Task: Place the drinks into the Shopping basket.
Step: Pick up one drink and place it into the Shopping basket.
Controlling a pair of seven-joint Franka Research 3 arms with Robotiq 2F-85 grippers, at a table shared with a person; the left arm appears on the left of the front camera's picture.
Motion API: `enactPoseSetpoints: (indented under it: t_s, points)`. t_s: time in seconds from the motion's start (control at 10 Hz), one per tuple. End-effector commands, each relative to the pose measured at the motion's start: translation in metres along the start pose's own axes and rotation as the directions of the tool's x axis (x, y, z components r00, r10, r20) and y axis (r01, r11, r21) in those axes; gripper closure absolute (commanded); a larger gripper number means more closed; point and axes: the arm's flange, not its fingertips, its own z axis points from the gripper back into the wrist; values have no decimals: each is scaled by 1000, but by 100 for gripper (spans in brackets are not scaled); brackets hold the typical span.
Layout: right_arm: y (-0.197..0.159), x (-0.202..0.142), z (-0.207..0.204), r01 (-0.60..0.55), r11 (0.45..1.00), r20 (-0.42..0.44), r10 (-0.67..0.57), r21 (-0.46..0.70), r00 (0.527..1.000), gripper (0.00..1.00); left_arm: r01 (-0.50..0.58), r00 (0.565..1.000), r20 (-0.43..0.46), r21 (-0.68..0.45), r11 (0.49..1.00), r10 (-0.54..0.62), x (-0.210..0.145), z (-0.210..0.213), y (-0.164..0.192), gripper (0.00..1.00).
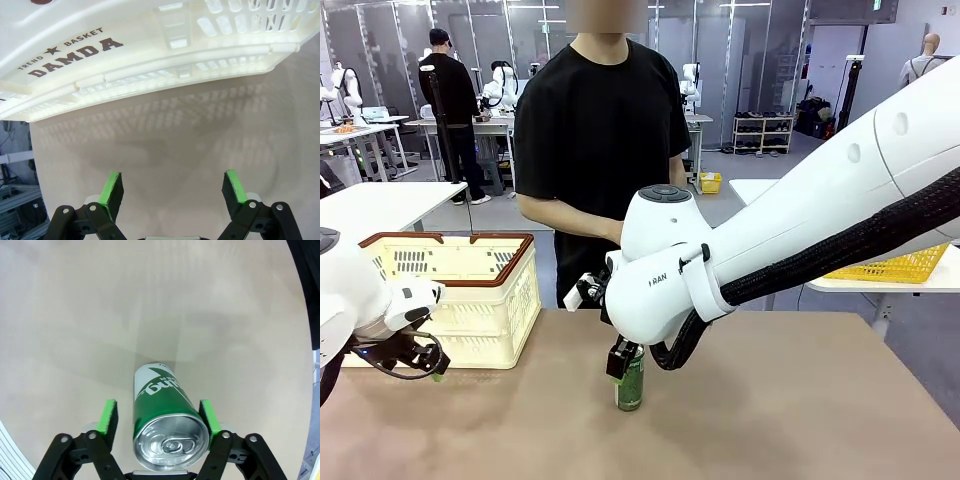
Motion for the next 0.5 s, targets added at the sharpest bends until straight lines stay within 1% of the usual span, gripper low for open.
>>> enactPoseSetpoints:
  t_s: [0.0,0.1,0.3,0.4]
  points:
    - [-6,1,6,-50,999,-15,51,17,999,4,5,1000,-4,5,1000,-5,0,0,-1,0]
    - [-8,1,9,-64,998,-27,65,23,998,0,5,1000,-4,5,1000,-5,0,0,-1,0]
    - [-10,-3,8,-94,994,-85,98,50,992,0,5,1000,-4,5,1000,-5,0,0,-1,0]
    - [-15,-7,9,-87,995,-91,90,37,992,0,5,1000,-4,5,1000,-5,0,0,-1,0]
